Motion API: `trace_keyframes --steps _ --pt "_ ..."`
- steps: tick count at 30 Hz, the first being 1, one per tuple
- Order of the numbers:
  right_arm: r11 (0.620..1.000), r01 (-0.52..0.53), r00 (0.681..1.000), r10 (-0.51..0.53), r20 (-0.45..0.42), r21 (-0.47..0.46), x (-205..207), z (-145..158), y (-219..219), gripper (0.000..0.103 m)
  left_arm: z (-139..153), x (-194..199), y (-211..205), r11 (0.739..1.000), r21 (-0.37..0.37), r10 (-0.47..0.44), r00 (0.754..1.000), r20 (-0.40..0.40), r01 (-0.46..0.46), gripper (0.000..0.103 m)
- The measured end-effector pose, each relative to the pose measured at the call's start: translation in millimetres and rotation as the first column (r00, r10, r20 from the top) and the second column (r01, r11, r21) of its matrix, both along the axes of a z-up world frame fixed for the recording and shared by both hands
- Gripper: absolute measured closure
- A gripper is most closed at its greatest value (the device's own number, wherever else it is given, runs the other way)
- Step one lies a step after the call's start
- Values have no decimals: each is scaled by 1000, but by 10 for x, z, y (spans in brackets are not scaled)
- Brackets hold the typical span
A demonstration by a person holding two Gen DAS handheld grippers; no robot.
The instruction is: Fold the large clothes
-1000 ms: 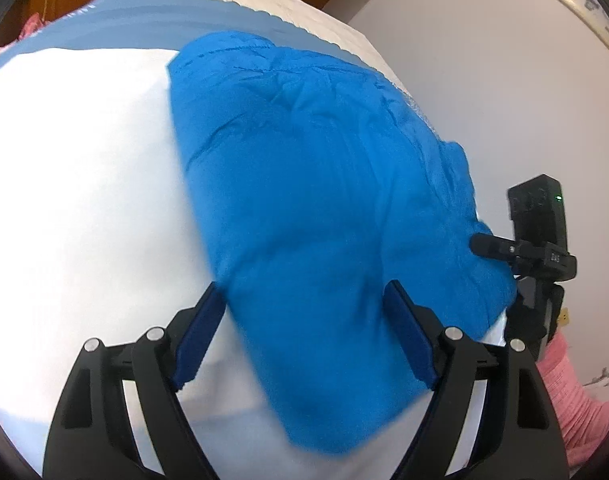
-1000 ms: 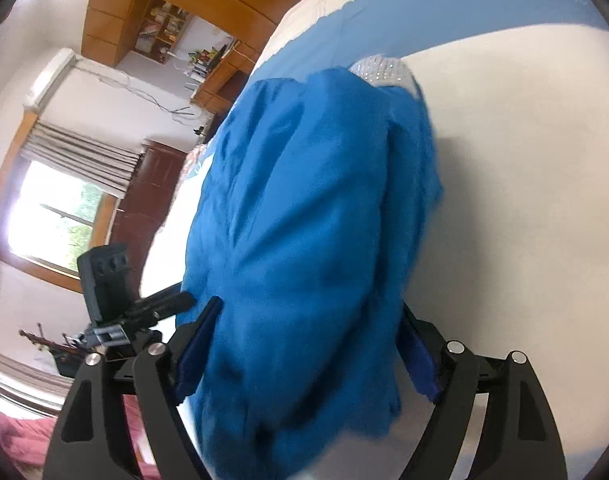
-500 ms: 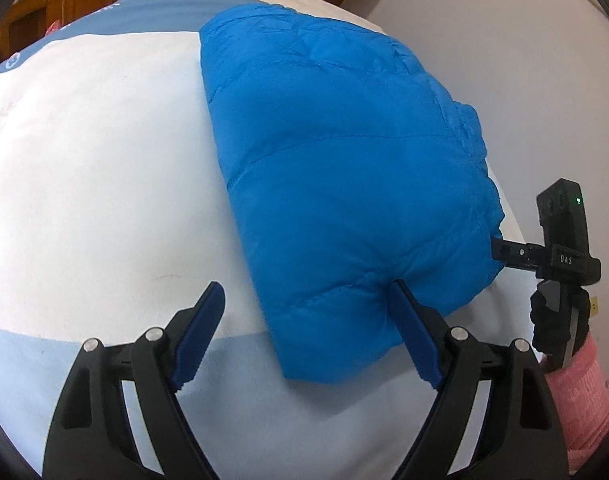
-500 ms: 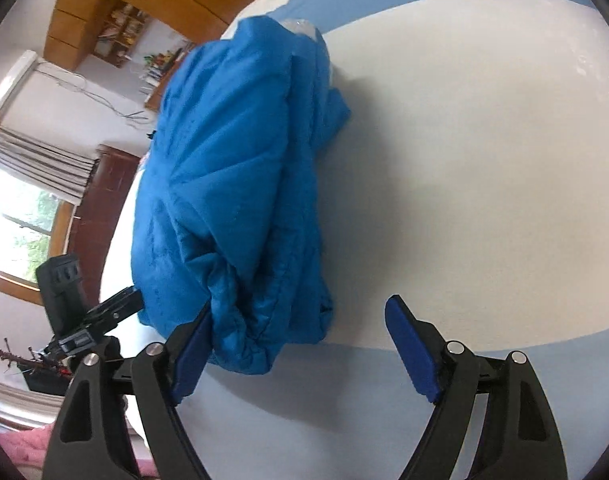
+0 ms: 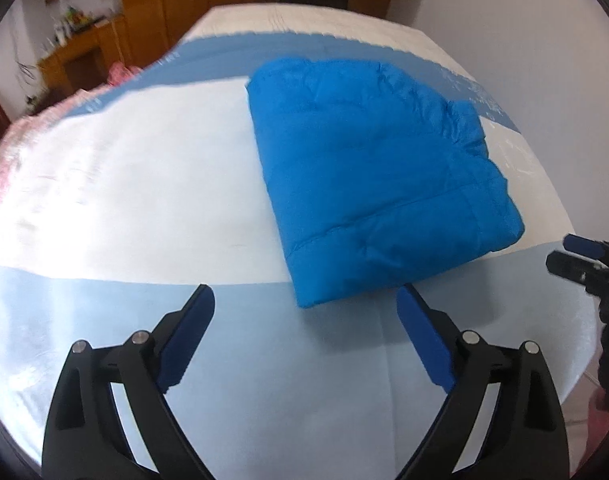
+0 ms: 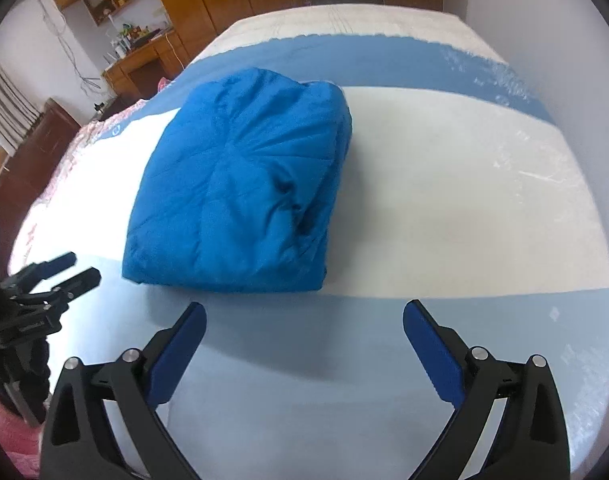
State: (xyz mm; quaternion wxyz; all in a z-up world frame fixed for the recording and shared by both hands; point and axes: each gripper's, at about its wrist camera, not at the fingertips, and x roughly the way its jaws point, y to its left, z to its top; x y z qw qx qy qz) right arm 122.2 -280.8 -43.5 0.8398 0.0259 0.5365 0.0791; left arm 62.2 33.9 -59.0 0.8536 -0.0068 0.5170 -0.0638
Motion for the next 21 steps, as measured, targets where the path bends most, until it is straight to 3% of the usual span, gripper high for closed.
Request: trace_keyframes --steps 8,21 --pt "1000 13 1000 -13 3 -11 -264 152 40 4 340 -218 -258 998 58 21 999 44 -24 8" --pt "999 35 999 -35 2 -10 -565 384 76 4 624 -505 -294 999 28 23 998 53 -25 8"
